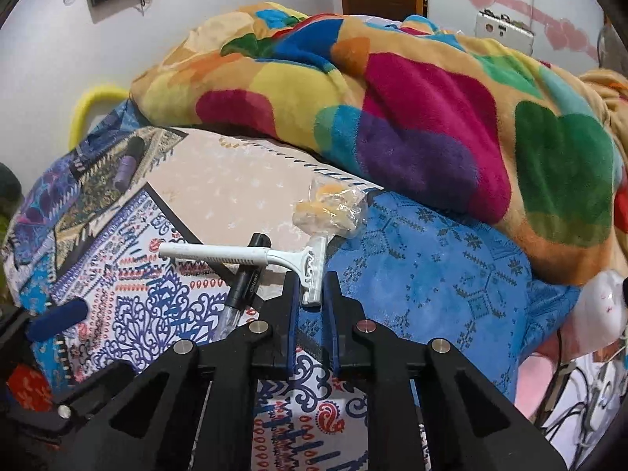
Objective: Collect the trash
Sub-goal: 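Grasp the clear black-capped pen with the left tool while the right tool grasps another white razor, then carry the pen in the left tool and the razor in the right tool over the bin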
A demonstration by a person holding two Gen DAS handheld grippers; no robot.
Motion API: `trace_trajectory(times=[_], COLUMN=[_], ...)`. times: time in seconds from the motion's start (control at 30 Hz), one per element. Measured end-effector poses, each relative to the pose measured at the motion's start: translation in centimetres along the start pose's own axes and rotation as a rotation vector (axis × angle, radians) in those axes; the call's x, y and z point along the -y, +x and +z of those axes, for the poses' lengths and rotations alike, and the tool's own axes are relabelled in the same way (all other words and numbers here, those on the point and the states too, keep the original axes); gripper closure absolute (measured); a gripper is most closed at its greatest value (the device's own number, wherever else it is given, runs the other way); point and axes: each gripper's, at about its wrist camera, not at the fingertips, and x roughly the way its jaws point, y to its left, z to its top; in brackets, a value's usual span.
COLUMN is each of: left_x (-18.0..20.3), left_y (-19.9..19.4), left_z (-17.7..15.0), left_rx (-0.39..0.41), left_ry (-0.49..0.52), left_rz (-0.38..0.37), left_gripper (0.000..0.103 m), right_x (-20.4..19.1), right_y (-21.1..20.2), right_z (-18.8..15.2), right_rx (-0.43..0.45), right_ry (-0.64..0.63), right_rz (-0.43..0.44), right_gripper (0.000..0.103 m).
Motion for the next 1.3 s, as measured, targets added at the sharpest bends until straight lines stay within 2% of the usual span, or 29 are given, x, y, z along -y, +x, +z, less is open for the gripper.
trace_trajectory(times=[0.27,0.33,0.4,0.53,0.63,0.67,0.8,0.93,1.3], left_x=[3.0,3.8,4.3,5.0,5.5,5.6,5.7,5.0,2.5], left_y=[1.5,1.8,2.4,3.0,3.3,3.4,3.3,1.8,-7.4], left_z=[-0.1,-0.1,-0.1,0.0,0.0,0.0,0.0,-0.2,-0.6], left_rx=[-0.015,-0.010,-0.015,0.006,0.026,0.028,0.014,0.017,0.117], left_ry=[0.041,0.060,0.074,0.076,0.093,0.105,0.132,0.115,0.091], left_rz=[-0.019,-0.017,-0.012,0.018,0.063,0.056,0.068,0.054,0.065], left_gripper=[0.036,0.044,0.059,0.066,0.083,0.095,0.096,0.096,0.096], right_x=[1.3,1.7,1.9,2.6,2.8,3.0,3.4,3.3,1.1], right_y=[-4.1,-5.3,-5.9,-7.0,-7.3,-7.4,-7.8,-8.7,-13.6], right_z=[-0.9,-1.2,-1.3,-1.8,-1.9,-1.9,-2.0,-2.3,-3.4], right_rx=[0.080,0.098,0.109,0.128,0.140,0.141,0.140,0.139,0.176], right_ry=[0.049,0.059,0.067,0.091,0.104,0.110,0.132,0.139,0.131], right_rz=[-0.003,-0.008,-0.013,-0.032,-0.055,-0.059,-0.063,-0.060,-0.053], right_gripper=[0.092,0.092,0.092,0.092,0.092,0.092,0.092,0.092,0.092])
